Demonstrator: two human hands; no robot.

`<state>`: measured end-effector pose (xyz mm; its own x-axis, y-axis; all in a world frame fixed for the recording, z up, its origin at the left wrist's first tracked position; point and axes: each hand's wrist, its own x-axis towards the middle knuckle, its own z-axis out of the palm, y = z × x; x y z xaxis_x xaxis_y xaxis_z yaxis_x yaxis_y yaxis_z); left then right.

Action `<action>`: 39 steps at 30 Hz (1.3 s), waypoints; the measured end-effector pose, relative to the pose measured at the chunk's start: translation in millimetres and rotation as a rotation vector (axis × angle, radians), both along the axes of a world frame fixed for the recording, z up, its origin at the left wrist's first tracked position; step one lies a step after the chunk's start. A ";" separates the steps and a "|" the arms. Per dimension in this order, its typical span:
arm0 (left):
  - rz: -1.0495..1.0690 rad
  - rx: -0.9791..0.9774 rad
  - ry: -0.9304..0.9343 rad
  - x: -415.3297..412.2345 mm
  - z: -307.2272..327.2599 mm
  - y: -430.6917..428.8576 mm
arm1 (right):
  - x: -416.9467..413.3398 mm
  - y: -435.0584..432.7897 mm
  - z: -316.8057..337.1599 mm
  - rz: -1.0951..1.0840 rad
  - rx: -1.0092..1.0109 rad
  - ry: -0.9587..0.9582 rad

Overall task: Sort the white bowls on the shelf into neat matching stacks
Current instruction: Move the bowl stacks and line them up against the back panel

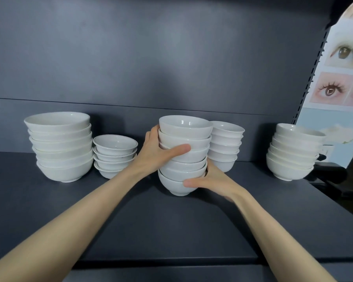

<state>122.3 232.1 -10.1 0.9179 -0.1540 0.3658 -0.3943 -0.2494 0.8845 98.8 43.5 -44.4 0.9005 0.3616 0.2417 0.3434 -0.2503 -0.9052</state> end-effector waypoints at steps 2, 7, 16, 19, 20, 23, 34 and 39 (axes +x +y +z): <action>-0.036 -0.041 0.024 0.2 -1.4 -0.4 | 0.2 0.1 -0.8 0.026 0.019 0.002; -0.148 -0.156 0.065 5.1 -5.7 -1.7 | 1.3 1.5 -3.2 0.076 0.060 -0.002; -0.239 -0.249 0.096 14.9 -16.4 -2.3 | 2.9 5.4 -5.7 0.062 0.093 -0.059; -0.245 -0.259 0.091 15.8 -17.3 -3.0 | 3.8 5.5 -6.9 0.060 0.097 -0.049; -0.248 -0.261 0.091 15.9 -17.8 -3.1 | 4.1 5.5 -7.4 0.059 0.099 -0.045; -0.258 -0.267 0.090 15.4 -20.0 -2.9 | 4.3 6.6 -8.3 0.049 0.105 -0.039; -0.237 -0.291 0.084 11.4 -21.8 -4.5 | -3.9 8.0 -4.3 0.035 0.129 -0.023; -0.220 -0.318 0.098 4.6 -19.9 -3.0 | -8.7 10.2 1.5 0.039 0.108 -0.017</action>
